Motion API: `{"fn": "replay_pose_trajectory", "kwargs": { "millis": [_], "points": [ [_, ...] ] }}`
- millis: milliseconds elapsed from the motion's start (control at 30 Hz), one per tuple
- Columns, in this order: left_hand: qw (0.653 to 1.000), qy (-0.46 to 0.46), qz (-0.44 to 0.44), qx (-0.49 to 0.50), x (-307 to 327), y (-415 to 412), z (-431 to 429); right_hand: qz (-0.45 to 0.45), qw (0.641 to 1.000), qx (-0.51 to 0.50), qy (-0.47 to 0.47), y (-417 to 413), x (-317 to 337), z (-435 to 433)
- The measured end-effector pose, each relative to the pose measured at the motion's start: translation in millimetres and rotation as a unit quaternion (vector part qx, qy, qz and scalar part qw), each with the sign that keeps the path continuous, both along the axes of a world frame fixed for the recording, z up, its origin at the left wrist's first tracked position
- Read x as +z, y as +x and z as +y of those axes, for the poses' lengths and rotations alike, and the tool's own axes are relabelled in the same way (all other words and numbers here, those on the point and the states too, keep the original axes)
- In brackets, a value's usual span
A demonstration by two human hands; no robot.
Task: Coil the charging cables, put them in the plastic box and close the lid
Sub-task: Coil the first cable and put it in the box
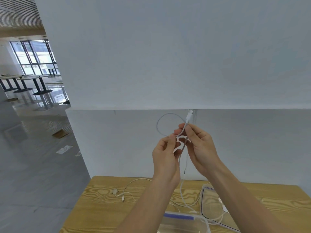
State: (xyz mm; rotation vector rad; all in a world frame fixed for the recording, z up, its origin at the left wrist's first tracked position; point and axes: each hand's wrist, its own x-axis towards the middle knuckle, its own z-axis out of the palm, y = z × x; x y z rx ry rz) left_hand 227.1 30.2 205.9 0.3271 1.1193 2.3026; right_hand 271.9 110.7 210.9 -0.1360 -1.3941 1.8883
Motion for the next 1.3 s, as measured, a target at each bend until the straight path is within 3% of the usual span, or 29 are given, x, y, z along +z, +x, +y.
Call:
{"fn": "replay_pose_trajectory", "kwargs": {
  "millis": [133,333,500,567,700,767,833,933,1000,1067,1167,1300],
  "points": [
    [0.996,-0.064,0.060,0.025,-1.9,5.9,1.1,0.021,0.998,0.026,-0.050,5.0,4.5,-1.6],
    [0.978,-0.075,0.186,-0.053,-10.5,12.2,1.8,0.014,0.996,0.036,-0.075,7.2,14.5,-0.8],
    [0.922,-0.168,0.292,-0.189,-28.8,7.1,-10.2,0.031,0.996,0.024,-0.082,14.6,24.8,10.3],
    [0.910,-0.180,0.278,-0.248,-36.7,1.2,-15.7,0.026,0.997,0.013,-0.076,18.8,28.6,17.0],
    [0.921,-0.124,0.175,-0.324,-50.9,-20.4,-29.1,-0.004,0.998,-0.007,-0.061,27.4,30.4,28.0],
    [0.914,-0.135,0.185,-0.335,-55.4,-32.6,-37.0,-0.012,0.998,-0.012,-0.053,32.3,28.6,32.2],
    [0.891,-0.184,0.243,-0.335,-56.7,-43.6,-45.1,-0.016,0.998,-0.012,-0.052,37.1,27.2,36.4],
    [0.824,-0.292,0.369,-0.315,-52.3,-56.6,-53.1,-0.030,0.998,-0.006,-0.046,44.5,27.1,41.8],
    [0.808,-0.325,0.394,-0.293,-45.8,-63.4,-54.7,-0.046,0.998,-0.007,-0.031,49.0,26.9,44.0],
    [0.822,-0.334,0.385,-0.254,-39.1,-69.6,-53.7,-0.067,0.998,-0.010,-0.007,52.5,24.6,45.1],
    [0.868,-0.325,0.328,-0.181,-28.2,-74.3,-45.0,-0.080,0.997,-0.008,0.018,53.6,17.6,45.3],
    [0.955,-0.235,0.120,-0.135,-8.9,-65.5,-27.7,-0.075,0.997,-0.012,0.022,49.8,9.4,42.8]
  ]
}}
